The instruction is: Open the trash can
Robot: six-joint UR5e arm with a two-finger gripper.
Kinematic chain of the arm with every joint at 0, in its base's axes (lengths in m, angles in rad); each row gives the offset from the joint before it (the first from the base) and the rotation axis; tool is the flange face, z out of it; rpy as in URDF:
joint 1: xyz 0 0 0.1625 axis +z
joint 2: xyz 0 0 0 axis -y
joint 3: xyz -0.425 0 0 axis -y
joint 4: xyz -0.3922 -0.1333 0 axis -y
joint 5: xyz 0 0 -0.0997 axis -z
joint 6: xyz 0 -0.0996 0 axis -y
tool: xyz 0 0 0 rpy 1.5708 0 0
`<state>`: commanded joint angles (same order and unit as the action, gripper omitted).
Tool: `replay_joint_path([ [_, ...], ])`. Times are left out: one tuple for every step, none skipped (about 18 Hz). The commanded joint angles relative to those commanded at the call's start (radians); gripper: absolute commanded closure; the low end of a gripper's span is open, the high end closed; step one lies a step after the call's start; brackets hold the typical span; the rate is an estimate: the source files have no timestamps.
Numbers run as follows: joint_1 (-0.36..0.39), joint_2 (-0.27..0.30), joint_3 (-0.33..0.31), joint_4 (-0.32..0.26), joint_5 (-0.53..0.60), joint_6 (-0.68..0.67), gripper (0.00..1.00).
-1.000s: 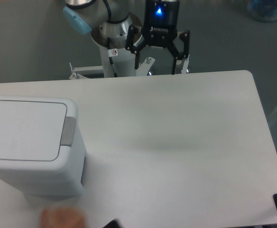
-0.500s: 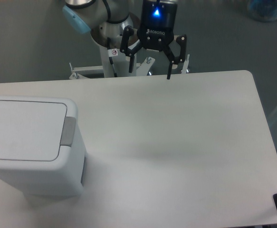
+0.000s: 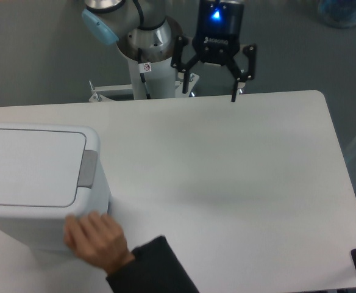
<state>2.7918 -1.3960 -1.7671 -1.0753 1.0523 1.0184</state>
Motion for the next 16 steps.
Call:
replay_joint_path([
  [0.005, 0.002, 0.002, -0.002, 0.000, 0.014, 0.00],
  [0.011, 0.005, 0.002, -0.002, 0.000, 0.028, 0.00],
  [0.012, 0.011, 0.000, -0.006, 0.000, 0.044, 0.00],
  [0.028, 0.015, 0.000, -0.027, 0.000, 0.063, 0.00],
  [0.043, 0.017, 0.002, -0.052, -0.002, 0.087, 0.00],
  [0.049, 0.020, 0.002, -0.069, -0.002, 0.109, 0.00],
  [0.052, 0.023, 0.002, -0.074, -0.002, 0.121, 0.00],
  [0.055, 0.025, 0.002, -0.075, -0.002, 0.123, 0.00],
  [0.055, 0.032, 0.000, -0.074, 0.000, 0.123, 0.00],
  [0.054, 0.037, -0.002, -0.069, 0.009, 0.123, 0.00],
  [0.054, 0.044, -0.005, -0.064, 0.015, 0.124, 0.00],
  [0.060, 0.048, -0.008, -0.064, 0.018, 0.126, 0.00],
  [0.068, 0.049, -0.003, -0.071, 0.018, 0.126, 0.00],
  [0.075, 0.051, -0.008, -0.071, 0.018, 0.127, 0.00],
  [0.077, 0.055, -0.014, -0.069, 0.018, 0.126, 0.00],
  [0.089, 0.057, -0.018, -0.068, 0.018, 0.127, 0.00],
])
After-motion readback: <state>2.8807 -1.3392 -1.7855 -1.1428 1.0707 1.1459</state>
